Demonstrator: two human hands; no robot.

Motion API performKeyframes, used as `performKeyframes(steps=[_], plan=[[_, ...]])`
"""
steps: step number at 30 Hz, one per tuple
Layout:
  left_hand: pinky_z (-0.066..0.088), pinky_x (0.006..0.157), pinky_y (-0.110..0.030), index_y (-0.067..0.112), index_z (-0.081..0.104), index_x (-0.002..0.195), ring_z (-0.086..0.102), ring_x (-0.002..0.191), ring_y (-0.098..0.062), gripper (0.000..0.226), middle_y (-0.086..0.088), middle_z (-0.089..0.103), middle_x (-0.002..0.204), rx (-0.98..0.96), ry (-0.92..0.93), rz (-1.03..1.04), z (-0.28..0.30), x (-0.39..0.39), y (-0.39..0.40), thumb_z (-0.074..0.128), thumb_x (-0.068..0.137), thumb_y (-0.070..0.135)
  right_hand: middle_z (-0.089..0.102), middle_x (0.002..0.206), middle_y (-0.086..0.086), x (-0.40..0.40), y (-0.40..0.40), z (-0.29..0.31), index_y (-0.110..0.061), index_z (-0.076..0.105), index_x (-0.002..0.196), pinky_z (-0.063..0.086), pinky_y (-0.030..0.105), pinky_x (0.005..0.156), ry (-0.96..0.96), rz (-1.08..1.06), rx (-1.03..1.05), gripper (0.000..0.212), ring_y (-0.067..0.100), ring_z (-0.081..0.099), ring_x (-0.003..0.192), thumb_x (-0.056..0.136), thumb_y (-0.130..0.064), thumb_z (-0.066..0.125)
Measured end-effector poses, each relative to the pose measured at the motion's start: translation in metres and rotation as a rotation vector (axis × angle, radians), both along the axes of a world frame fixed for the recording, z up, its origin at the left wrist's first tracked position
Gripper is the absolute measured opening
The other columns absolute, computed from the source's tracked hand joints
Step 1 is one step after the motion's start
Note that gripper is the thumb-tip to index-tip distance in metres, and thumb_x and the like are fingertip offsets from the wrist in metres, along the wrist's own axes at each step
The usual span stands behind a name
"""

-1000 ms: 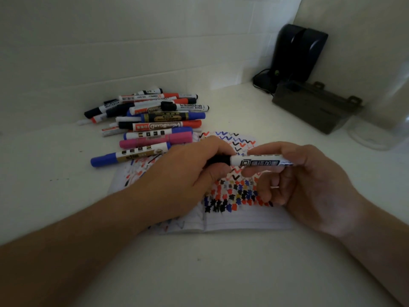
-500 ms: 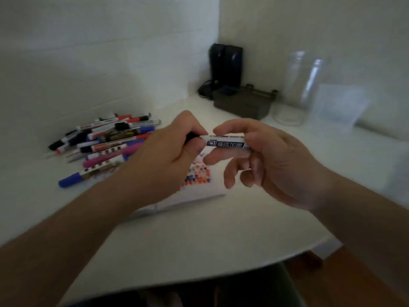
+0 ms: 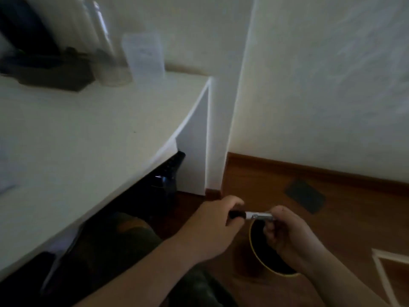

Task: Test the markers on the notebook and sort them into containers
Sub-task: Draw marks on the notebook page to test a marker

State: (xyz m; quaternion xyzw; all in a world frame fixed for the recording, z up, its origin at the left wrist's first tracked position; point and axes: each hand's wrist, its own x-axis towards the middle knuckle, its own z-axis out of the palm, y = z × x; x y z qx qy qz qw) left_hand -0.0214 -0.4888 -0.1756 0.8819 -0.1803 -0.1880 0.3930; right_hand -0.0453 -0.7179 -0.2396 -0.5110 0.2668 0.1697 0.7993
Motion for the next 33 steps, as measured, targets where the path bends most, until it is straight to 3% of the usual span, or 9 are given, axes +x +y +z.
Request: performKeyframes(steps=[4,10,14,18,21,23,27,30,33], plan=[[0.056,0.093,-0.027,0.042,0.046,0.144,0.061,0.106,-0.002,0.042,0.021,0.058,0.126,0.035,0.348,-0.045,-0.049,-0.005,-0.027,0.052,0.103,0.042,0.065,0.086,0.01,-0.03,-0.06,-0.124,-0.009,0.065,0.112,0.043,0.031,0.06,0.384,-0.305,-0.059,0.017,0.021,0.057,0.071,0.101,-0.021,0.062],[0.057,0.092,-0.03,0.04,0.056,0.132,0.064,0.099,-0.003,0.031,0.019,0.063,0.111,0.043,0.411,-0.015,-0.075,-0.004,-0.054,0.055,0.101,0.04,0.074,0.09,0.015,-0.057,-0.085,-0.235,0.004,0.069,0.117,0.049,0.028,0.045,0.583,-0.303,-0.175,0.029,0.02,0.065,0.051,0.092,-0.011,0.073],[0.056,0.093,-0.029,0.044,0.059,0.127,0.063,0.102,-0.001,0.026,0.019,0.063,0.11,0.03,0.416,0.004,-0.083,-0.001,-0.057,0.055,0.101,0.04,0.071,0.089,0.02,-0.048,-0.068,-0.247,-0.003,0.07,0.118,0.048,0.027,0.044,0.601,-0.153,-0.264,0.025,0.024,0.058,0.053,0.093,-0.005,0.067],[0.055,0.091,-0.026,0.044,0.06,0.124,0.062,0.102,0.0,0.023,0.02,0.062,0.113,0.027,0.409,0.017,-0.086,-0.001,-0.054,0.054,0.102,0.041,0.069,0.113,0.031,-0.048,-0.058,-0.272,-0.013,0.045,0.148,0.05,0.028,0.047,0.573,0.051,-0.396,0.059,0.031,0.066,0.072,0.092,0.002,0.057],[0.057,0.09,-0.027,0.045,0.06,0.124,0.064,0.099,0.0,0.023,0.02,0.063,0.111,0.024,0.409,0.022,-0.087,-0.002,-0.046,0.053,0.102,0.042,0.069,0.118,0.019,-0.035,-0.045,-0.283,-0.01,0.057,0.135,0.054,0.028,0.067,0.501,0.202,-0.553,0.045,0.023,0.062,0.085,0.091,-0.001,0.059],[0.057,0.09,-0.029,0.046,0.061,0.123,0.064,0.099,0.0,0.022,0.019,0.064,0.111,0.028,0.409,0.029,-0.089,0.0,-0.038,0.054,0.102,0.042,0.074,0.103,0.011,-0.024,-0.025,-0.27,-0.012,0.067,0.124,0.055,0.031,0.066,0.444,0.308,-0.665,0.039,0.016,0.063,0.076,0.086,-0.005,0.065],[0.053,0.087,-0.024,0.043,0.059,0.128,0.061,0.103,-0.001,0.026,0.019,0.061,0.116,0.078,0.405,0.059,-0.094,0.01,-0.021,0.051,0.104,0.039,0.066,0.08,0.003,-0.009,0.02,-0.241,-0.02,0.065,0.103,0.04,0.017,0.044,0.367,0.389,-0.57,0.028,0.007,0.055,0.054,0.091,0.003,0.058],[0.055,0.087,-0.026,0.042,0.059,0.129,0.061,0.1,-0.002,0.027,0.019,0.062,0.113,0.121,0.391,0.074,-0.1,0.015,-0.007,0.052,0.103,0.038,0.07,0.08,0.005,-0.006,0.046,-0.24,-0.012,0.072,0.103,0.044,0.016,0.046,0.313,0.377,-0.43,0.019,0.001,0.061,0.049,0.093,0.002,0.065],[0.054,0.086,-0.025,0.041,0.06,0.129,0.061,0.099,-0.002,0.027,0.019,0.062,0.11,0.127,0.39,0.108,-0.103,0.014,0.008,0.053,0.103,0.038,0.079,0.095,0.011,-0.009,0.066,-0.249,-0.019,0.075,0.113,0.057,0.03,0.068,0.344,0.448,-0.29,0.035,0.018,0.074,0.076,0.08,-0.021,0.086]])
